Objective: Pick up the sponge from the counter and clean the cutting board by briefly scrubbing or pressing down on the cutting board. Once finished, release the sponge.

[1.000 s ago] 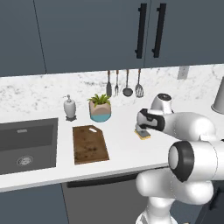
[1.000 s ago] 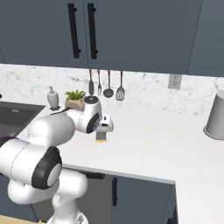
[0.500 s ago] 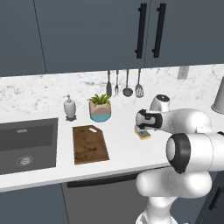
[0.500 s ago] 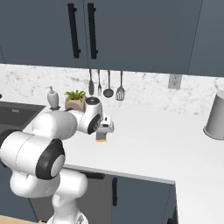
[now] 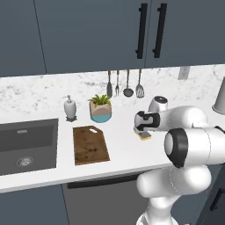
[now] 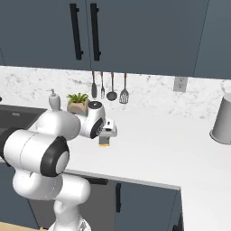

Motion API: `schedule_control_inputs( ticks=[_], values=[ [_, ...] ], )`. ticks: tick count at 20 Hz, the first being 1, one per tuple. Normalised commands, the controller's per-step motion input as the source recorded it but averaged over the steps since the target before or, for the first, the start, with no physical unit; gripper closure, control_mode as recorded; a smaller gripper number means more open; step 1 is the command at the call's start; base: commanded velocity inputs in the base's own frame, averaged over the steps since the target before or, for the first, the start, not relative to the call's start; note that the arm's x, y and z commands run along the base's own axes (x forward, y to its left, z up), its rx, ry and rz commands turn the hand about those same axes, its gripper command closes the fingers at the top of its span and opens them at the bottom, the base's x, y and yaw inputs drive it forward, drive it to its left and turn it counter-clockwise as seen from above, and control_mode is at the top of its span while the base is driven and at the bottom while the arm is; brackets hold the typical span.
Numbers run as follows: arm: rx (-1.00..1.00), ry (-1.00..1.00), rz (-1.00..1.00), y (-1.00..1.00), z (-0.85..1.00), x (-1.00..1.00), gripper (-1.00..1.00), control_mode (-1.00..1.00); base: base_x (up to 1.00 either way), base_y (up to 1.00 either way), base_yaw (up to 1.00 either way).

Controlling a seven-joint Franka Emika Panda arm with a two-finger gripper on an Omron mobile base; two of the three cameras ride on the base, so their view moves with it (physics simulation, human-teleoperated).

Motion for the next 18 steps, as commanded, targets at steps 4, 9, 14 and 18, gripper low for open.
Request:
schedule_control_inputs(
  ticks=[4, 9, 14, 18],
  values=[
    [0.0, 0.0, 0.0, 0.0, -0.14, 0.24, -1.0, -1.0, 0.0, 0.0, 0.0],
    [0.0, 0.0, 0.0, 0.0, -0.17, 0.2, -1.0, -1.0, 0.0, 0.0, 0.0],
    [0.0, 0.0, 0.0, 0.0, -0.25, 0.12, -1.0, -1.0, 0.0, 0.0, 0.0],
    [0.0, 0.0, 0.0, 0.0, -0.29, 0.12, -1.0, -1.0, 0.0, 0.0, 0.0]
  ],
)
